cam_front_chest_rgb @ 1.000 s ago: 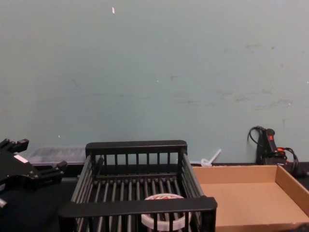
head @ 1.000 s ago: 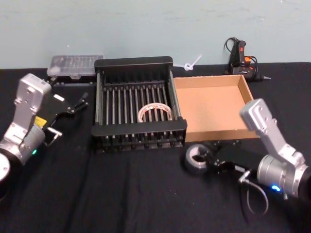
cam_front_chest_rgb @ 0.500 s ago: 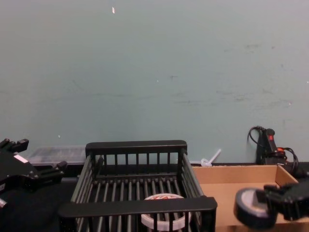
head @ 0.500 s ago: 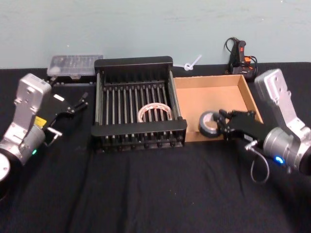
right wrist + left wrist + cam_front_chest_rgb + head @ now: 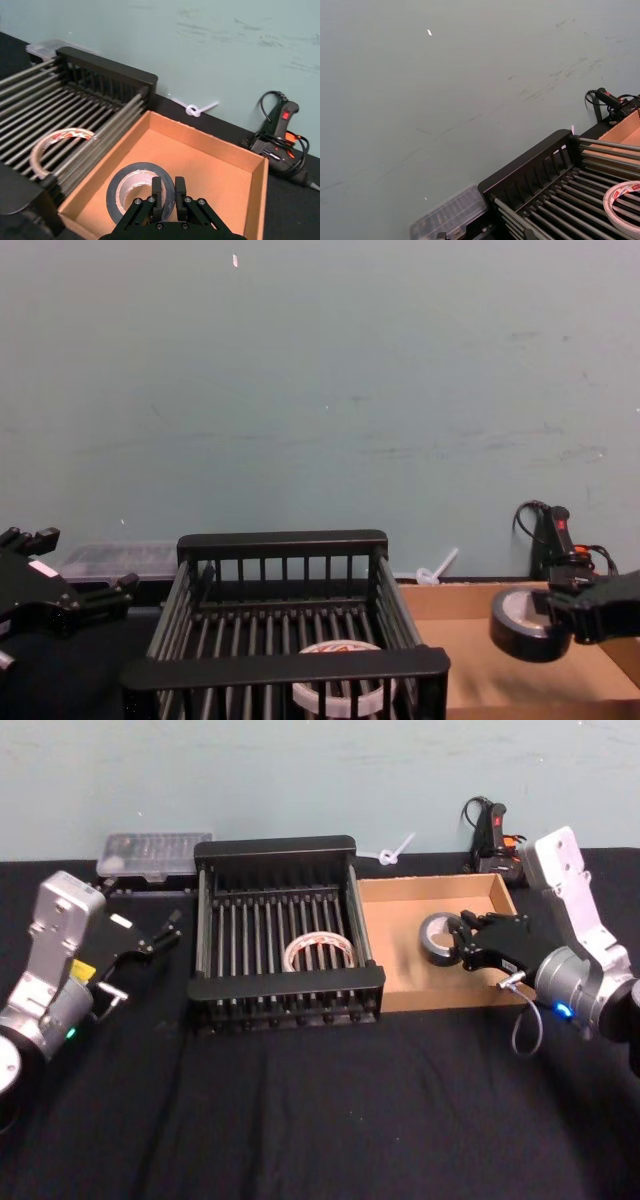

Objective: Pick up the white tape and place it into the black box , Pick up the silver tape and place it into the brown box.

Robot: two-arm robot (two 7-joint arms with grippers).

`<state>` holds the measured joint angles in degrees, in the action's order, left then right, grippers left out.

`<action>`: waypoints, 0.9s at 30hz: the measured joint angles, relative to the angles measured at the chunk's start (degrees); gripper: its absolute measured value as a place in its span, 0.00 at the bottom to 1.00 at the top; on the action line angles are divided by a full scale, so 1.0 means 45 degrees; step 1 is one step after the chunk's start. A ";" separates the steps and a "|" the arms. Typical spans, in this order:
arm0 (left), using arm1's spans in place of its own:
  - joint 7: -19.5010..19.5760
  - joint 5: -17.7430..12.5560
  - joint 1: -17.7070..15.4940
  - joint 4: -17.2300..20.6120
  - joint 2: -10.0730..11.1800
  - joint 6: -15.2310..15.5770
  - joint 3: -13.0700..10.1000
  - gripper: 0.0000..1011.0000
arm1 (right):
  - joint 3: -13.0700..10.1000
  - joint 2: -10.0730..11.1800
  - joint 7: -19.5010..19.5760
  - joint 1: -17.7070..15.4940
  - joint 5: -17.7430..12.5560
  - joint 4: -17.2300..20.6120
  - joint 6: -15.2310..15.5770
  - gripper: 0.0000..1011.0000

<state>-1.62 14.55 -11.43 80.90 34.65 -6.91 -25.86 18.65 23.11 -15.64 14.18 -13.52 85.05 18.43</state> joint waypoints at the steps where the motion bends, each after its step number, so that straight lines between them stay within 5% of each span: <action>1: 0.0000 -0.0001 0.0000 0.0001 0.0001 0.0000 0.0000 0.99 | -0.0011 -0.0036 0.0011 0.0046 0.0036 -0.0074 0.0006 0.16; 10: 0.0000 0.0000 0.0000 0.0001 0.0000 -0.0001 -0.0001 0.99 | -0.0249 -0.0403 0.0130 0.0400 0.0340 -0.0740 0.0052 0.16; 27: 0.0001 0.0000 0.0001 0.0001 0.0000 0.0000 0.0000 0.99 | -0.0221 -0.0364 0.0119 0.0374 0.0330 -0.0683 0.0046 0.16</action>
<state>-1.61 14.55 -11.43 80.90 34.65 -6.91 -25.86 17.65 21.48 -15.11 15.86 -12.03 81.98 18.64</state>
